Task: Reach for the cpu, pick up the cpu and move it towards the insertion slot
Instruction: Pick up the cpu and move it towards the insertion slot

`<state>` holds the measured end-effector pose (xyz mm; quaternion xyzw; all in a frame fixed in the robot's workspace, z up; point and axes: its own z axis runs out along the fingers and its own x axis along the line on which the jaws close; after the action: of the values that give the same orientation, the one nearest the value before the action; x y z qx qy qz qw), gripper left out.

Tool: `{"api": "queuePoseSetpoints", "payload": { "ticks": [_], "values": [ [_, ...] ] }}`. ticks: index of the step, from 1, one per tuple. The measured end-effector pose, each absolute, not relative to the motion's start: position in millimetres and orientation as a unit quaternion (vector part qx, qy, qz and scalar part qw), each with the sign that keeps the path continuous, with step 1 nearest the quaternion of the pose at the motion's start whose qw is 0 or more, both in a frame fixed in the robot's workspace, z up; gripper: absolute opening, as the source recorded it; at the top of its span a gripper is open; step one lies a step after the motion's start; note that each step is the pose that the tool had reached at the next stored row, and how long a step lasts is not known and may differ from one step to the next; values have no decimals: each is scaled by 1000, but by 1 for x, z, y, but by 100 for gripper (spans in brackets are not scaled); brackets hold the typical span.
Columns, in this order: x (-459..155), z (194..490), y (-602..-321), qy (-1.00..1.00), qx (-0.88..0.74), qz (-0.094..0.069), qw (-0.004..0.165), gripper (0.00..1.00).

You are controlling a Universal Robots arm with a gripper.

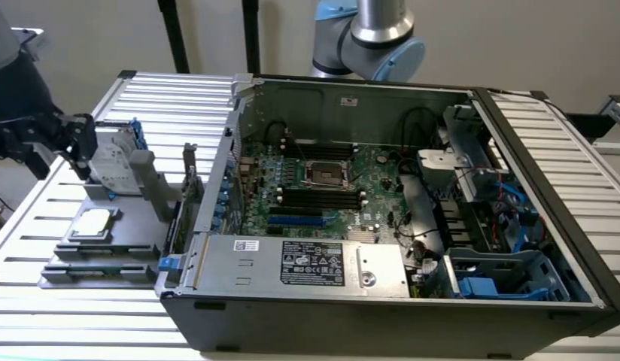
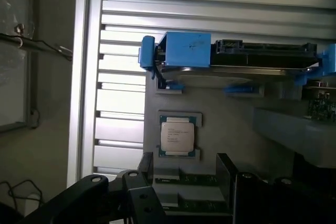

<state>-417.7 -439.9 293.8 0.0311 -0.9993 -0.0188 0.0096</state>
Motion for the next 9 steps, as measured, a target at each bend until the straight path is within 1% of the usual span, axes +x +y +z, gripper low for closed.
{"api": "queuePoseSetpoints", "payload": {
  "ticks": [9],
  "values": [
    [-418, 277, -442, -999, 34, -19, 10, 60]
  ]
}}
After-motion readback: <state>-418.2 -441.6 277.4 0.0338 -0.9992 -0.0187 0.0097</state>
